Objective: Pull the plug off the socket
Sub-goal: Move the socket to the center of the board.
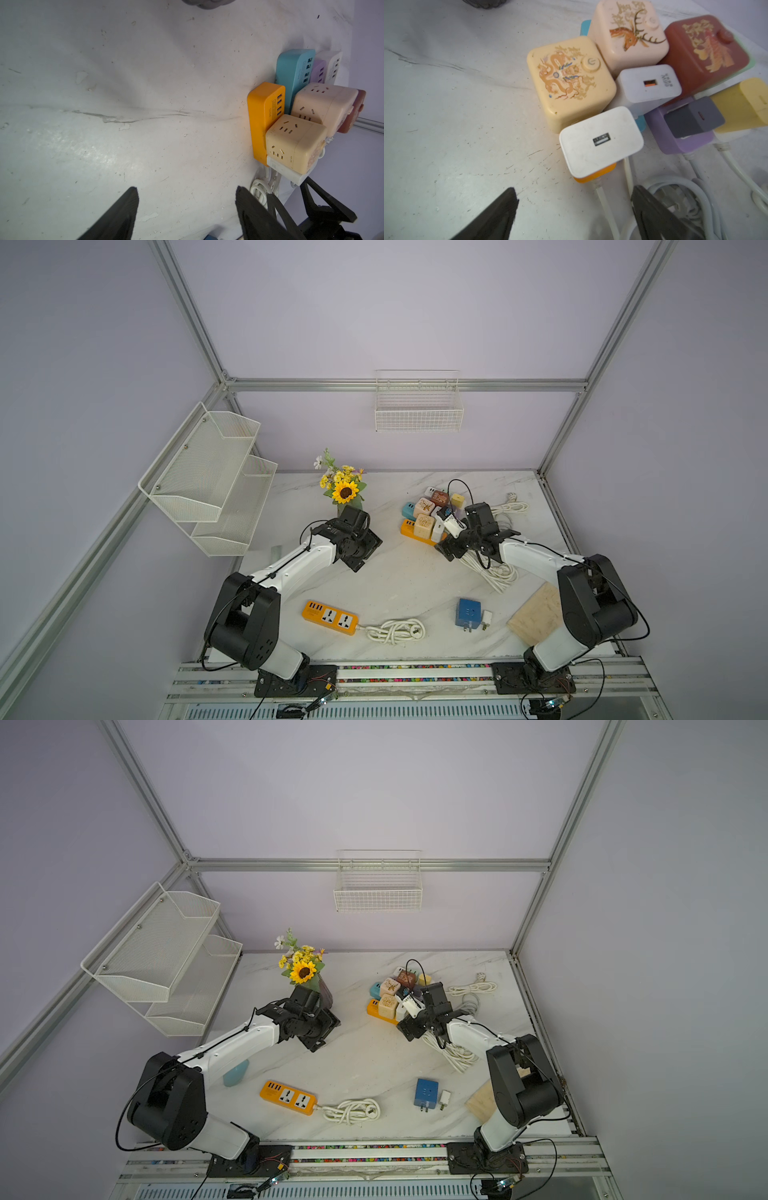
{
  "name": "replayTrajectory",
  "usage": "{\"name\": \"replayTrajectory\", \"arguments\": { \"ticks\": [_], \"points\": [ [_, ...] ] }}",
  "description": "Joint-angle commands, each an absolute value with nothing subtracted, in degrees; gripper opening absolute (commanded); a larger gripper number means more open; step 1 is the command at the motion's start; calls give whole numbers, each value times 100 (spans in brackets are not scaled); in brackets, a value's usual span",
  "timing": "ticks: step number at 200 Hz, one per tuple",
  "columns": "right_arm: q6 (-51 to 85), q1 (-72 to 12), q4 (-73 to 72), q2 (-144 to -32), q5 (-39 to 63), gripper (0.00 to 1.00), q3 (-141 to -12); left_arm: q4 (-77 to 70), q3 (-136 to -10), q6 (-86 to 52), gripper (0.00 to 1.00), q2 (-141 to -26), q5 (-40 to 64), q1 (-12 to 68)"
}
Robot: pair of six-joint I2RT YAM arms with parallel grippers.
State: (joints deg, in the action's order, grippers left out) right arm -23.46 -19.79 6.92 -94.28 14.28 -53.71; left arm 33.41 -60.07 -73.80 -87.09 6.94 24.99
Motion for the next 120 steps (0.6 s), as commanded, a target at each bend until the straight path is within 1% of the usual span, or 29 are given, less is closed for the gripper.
{"name": "replayTrajectory", "arguments": {
  "ticks": [1, 55, 65, 120],
  "points": [
    [-2653, -1830, 309, -9653, 1459, 92, -5598, 3242, -6047, -7193, 76, -8695, 756, 2496],
    [-3108, -1824, 590, -10180, 1665, 91, -6213, 3326, -6073, -7154, 76, -8719, 749, 2434],
    [-3138, -1821, 692, -10236, 1847, 90, -6302, 3329, -6082, -7146, 76, -8741, 756, 2428],
    [-3094, -1827, 807, -10404, 1941, 77, -6459, 3455, -6145, -7160, 76, -8820, 744, 2382]
  ]
}}
